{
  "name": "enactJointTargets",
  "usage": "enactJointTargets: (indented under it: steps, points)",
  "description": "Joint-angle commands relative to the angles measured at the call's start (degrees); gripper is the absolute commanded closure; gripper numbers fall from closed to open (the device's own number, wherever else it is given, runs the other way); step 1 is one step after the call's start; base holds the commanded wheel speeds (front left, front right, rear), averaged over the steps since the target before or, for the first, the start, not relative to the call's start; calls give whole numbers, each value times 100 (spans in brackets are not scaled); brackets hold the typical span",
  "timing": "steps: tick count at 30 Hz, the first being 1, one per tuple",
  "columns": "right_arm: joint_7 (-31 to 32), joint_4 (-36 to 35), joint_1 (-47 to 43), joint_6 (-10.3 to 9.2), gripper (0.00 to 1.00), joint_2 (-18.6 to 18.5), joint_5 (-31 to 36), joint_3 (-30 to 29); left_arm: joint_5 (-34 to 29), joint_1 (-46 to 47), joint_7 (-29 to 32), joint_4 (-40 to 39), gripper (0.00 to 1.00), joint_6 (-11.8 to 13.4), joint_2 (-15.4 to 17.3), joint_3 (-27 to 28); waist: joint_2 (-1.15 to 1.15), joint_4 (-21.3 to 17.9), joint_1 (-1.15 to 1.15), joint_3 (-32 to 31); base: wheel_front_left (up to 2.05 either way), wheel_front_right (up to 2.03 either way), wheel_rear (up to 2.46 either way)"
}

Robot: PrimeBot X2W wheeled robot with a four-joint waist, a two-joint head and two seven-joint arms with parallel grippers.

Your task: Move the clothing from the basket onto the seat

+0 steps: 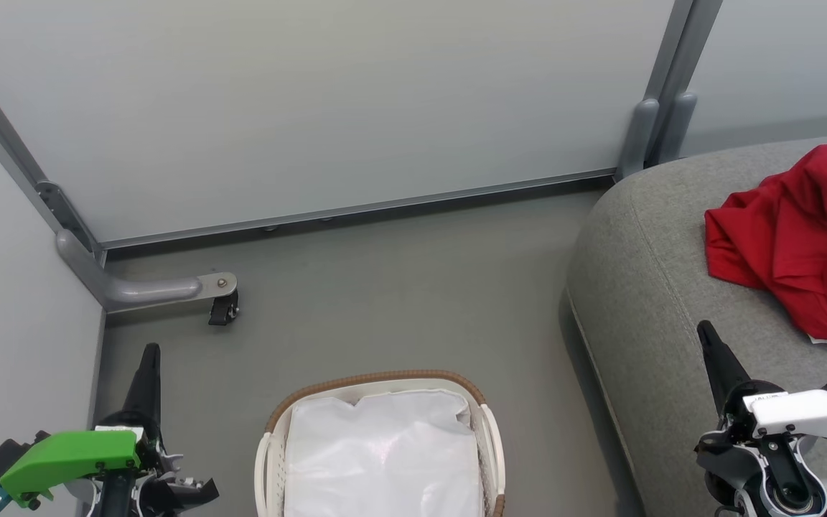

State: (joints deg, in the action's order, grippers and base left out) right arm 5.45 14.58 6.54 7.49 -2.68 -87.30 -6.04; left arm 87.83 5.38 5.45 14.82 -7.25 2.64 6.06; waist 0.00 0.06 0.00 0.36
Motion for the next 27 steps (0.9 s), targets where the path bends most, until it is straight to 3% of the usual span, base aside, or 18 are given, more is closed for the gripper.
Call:
enactJointTargets:
  steps: [1,11,27]
  points:
    - [25,-33,-48,0,100,-34,-131,-26,119,105,28,-46,100,-25,40,32,0,-1,0,-2,0,0,0]
    - [126,-74,-61,1,100,-36,-532,-65,481,128,129,-94,100,-42,41,62,0,-6,0,-17,0,0,0]
    - [125,-70,-61,1,100,-35,-520,-62,469,112,132,-87,100,-42,42,58,0,-6,0,-18,0,0,0]
